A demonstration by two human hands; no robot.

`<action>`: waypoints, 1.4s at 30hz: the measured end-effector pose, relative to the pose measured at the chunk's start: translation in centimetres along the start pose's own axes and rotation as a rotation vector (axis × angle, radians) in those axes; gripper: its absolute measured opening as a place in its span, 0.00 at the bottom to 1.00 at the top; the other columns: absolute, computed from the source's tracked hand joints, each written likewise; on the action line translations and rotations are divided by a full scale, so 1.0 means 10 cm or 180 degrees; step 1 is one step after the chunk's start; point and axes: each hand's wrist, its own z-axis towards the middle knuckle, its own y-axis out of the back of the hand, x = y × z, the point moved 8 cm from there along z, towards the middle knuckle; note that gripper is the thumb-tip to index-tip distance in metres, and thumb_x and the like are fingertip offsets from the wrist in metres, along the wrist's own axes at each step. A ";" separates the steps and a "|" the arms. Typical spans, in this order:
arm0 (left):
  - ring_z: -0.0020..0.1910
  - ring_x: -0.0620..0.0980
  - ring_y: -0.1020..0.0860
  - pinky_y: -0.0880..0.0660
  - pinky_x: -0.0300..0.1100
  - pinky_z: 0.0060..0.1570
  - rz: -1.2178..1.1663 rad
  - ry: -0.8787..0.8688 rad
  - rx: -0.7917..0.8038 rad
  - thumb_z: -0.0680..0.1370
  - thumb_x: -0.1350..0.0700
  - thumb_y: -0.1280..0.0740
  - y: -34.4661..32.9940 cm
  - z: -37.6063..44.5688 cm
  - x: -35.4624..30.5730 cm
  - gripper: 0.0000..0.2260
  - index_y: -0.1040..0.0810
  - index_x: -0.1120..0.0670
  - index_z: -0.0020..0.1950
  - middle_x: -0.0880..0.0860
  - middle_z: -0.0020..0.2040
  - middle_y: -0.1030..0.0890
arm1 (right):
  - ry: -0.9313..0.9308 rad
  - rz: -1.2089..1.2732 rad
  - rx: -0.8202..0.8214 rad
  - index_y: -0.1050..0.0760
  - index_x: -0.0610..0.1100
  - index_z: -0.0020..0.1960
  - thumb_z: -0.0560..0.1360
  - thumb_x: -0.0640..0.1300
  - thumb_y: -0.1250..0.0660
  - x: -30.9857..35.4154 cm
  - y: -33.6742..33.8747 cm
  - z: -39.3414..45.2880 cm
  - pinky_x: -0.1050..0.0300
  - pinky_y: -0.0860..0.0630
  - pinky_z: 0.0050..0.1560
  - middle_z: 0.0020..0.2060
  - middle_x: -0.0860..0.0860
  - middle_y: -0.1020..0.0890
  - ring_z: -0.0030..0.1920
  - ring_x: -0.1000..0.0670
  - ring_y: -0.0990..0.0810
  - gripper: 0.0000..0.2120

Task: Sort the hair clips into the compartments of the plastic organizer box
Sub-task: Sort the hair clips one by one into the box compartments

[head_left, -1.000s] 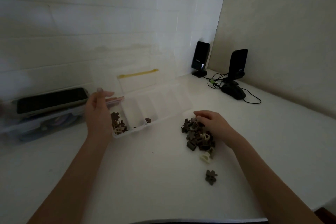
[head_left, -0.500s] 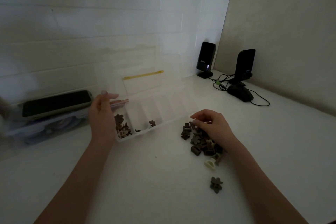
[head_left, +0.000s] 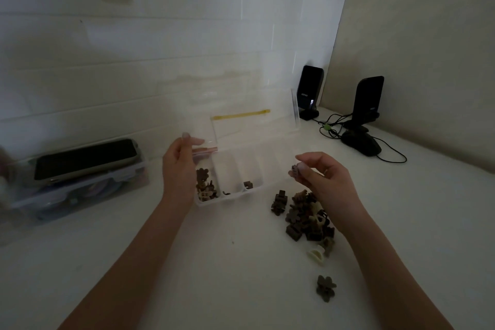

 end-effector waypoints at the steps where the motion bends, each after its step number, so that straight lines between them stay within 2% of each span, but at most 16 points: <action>1: 0.52 0.59 0.20 0.28 0.59 0.61 0.0016 -0.0001 -0.0001 0.81 0.45 0.43 0.00 -0.01 0.01 0.17 0.21 0.46 0.37 0.55 0.48 0.17 | 0.0042 -0.0027 -0.0021 0.21 0.40 0.50 0.75 0.35 0.34 0.02 0.00 0.00 0.58 0.20 0.52 0.40 0.47 0.17 0.46 0.46 0.16 0.05; 4: 0.53 0.59 0.20 0.29 0.61 0.61 0.0051 -0.0013 0.0026 0.76 0.38 0.42 -0.01 -0.01 0.02 0.17 0.19 0.43 0.37 0.55 0.49 0.17 | 0.0201 -0.0154 -0.0044 0.21 0.40 0.48 0.72 0.33 0.31 0.09 -0.01 -0.02 0.58 0.21 0.51 0.43 0.46 0.15 0.46 0.48 0.16 0.06; 9: 0.51 0.60 0.19 0.28 0.63 0.60 0.0124 -0.0124 0.0097 0.76 0.37 0.43 -0.01 -0.01 -0.01 0.17 0.20 0.42 0.38 0.56 0.49 0.17 | 0.0395 -0.0530 0.0233 0.21 0.40 0.45 0.69 0.32 0.28 0.13 -0.25 -0.08 0.65 0.22 0.45 0.42 0.49 0.15 0.45 0.52 0.16 0.07; 12: 0.51 0.59 0.19 0.28 0.62 0.59 0.0222 -0.0183 0.0103 0.76 0.37 0.44 0.00 -0.01 -0.03 0.17 0.20 0.41 0.39 0.54 0.48 0.17 | 0.0668 -0.0812 0.0492 0.21 0.43 0.42 0.69 0.33 0.28 0.15 -0.43 -0.15 0.65 0.23 0.48 0.40 0.51 0.16 0.44 0.53 0.17 0.07; 14: 0.50 0.57 0.19 0.27 0.59 0.58 0.0273 -0.0203 0.0110 0.78 0.39 0.44 -0.01 -0.03 -0.07 0.16 0.20 0.42 0.39 0.52 0.48 0.17 | 0.0930 -0.1096 0.0511 0.21 0.48 0.41 0.69 0.36 0.28 0.17 -0.47 -0.18 0.63 0.23 0.50 0.41 0.52 0.17 0.45 0.53 0.18 0.08; 17: 0.47 0.48 0.20 0.27 0.46 0.54 0.0353 -0.0255 0.0102 0.82 0.47 0.45 -0.02 -0.07 -0.15 0.16 0.22 0.44 0.40 0.47 0.45 0.18 | 0.1069 -0.1307 0.0375 0.22 0.52 0.41 0.70 0.37 0.28 0.17 -0.45 -0.20 0.64 0.23 0.46 0.42 0.53 0.19 0.44 0.52 0.19 0.10; 19: 0.47 0.48 0.19 0.27 0.47 0.55 0.0347 -0.0260 0.0129 0.82 0.48 0.45 -0.02 -0.06 -0.17 0.16 0.22 0.45 0.40 0.47 0.44 0.16 | 0.1078 -0.1354 0.0229 0.22 0.51 0.41 0.70 0.35 0.28 0.18 -0.43 -0.20 0.68 0.25 0.43 0.42 0.53 0.19 0.44 0.54 0.19 0.11; 23: 0.44 0.45 0.17 0.26 0.46 0.56 0.0301 -0.0270 0.0215 0.83 0.51 0.45 0.00 -0.03 -0.21 0.15 0.23 0.48 0.42 0.43 0.42 0.16 | 0.1156 -0.1472 0.0118 0.23 0.52 0.42 0.71 0.34 0.30 0.22 -0.41 -0.20 0.69 0.24 0.45 0.44 0.55 0.20 0.46 0.56 0.20 0.12; 27: 0.38 0.39 0.18 0.26 0.32 0.47 0.0245 -0.0278 0.0263 0.83 0.53 0.46 -0.02 -0.05 -0.24 0.14 0.23 0.51 0.43 0.44 0.38 0.16 | 0.1172 -0.1431 0.0247 0.23 0.51 0.42 0.72 0.31 0.32 0.21 -0.49 -0.24 0.67 0.23 0.49 0.45 0.54 0.20 0.48 0.56 0.20 0.14; 30: 0.37 0.37 0.18 0.27 0.30 0.44 0.0288 -0.0313 0.0272 0.83 0.52 0.46 -0.03 -0.06 -0.27 0.14 0.23 0.51 0.43 0.48 0.40 0.17 | 0.1255 -0.1524 0.0204 0.24 0.54 0.42 0.73 0.29 0.33 0.20 -0.50 -0.26 0.67 0.24 0.51 0.45 0.54 0.21 0.48 0.55 0.20 0.18; 33: 0.35 0.34 0.20 0.29 0.27 0.42 0.0327 -0.0339 0.0271 0.83 0.53 0.46 -0.03 -0.08 -0.30 0.15 0.23 0.51 0.43 0.42 0.37 0.18 | 0.1191 -0.1473 0.0064 0.24 0.53 0.42 0.73 0.29 0.34 0.20 -0.44 -0.24 0.67 0.24 0.51 0.46 0.55 0.21 0.48 0.56 0.20 0.18; 35: 0.36 0.34 0.20 0.28 0.28 0.43 0.0350 -0.0339 0.0295 0.83 0.53 0.46 -0.03 -0.09 -0.31 0.15 0.23 0.52 0.43 0.41 0.36 0.18 | 0.1143 -0.1468 -0.0013 0.24 0.52 0.44 0.73 0.31 0.33 0.21 -0.40 -0.22 0.67 0.23 0.50 0.46 0.56 0.20 0.48 0.58 0.19 0.15; 37: 0.36 0.34 0.20 0.28 0.30 0.44 0.0394 -0.0371 0.0305 0.83 0.53 0.46 -0.03 -0.08 -0.32 0.14 0.23 0.52 0.43 0.43 0.40 0.18 | 0.1115 -0.1497 0.0031 0.25 0.53 0.45 0.74 0.33 0.33 0.21 -0.42 -0.24 0.67 0.23 0.48 0.46 0.57 0.20 0.48 0.59 0.19 0.14; 39: 0.37 0.35 0.19 0.27 0.31 0.45 0.0418 -0.0388 0.0347 0.83 0.53 0.46 -0.04 -0.08 -0.32 0.14 0.24 0.52 0.44 0.48 0.43 0.18 | 0.1124 -0.1630 0.0191 0.25 0.55 0.46 0.74 0.34 0.34 0.22 -0.49 -0.28 0.69 0.24 0.43 0.47 0.59 0.22 0.46 0.59 0.20 0.14; 41: 0.38 0.39 0.17 0.25 0.37 0.47 0.0461 -0.0425 0.0387 0.83 0.52 0.46 -0.04 -0.07 -0.31 0.14 0.23 0.52 0.44 0.52 0.45 0.17 | 0.1346 -0.1879 0.0421 0.23 0.52 0.49 0.74 0.34 0.34 0.26 -0.61 -0.33 0.72 0.27 0.40 0.47 0.61 0.25 0.43 0.60 0.22 0.14; 42: 0.38 0.38 0.18 0.25 0.36 0.46 0.0481 -0.0437 0.0383 0.83 0.52 0.46 -0.04 -0.07 -0.30 0.14 0.23 0.51 0.44 0.53 0.45 0.17 | 0.1520 -0.2096 0.0560 0.22 0.51 0.51 0.74 0.33 0.35 0.30 -0.69 -0.36 0.74 0.29 0.40 0.47 0.60 0.27 0.42 0.61 0.24 0.14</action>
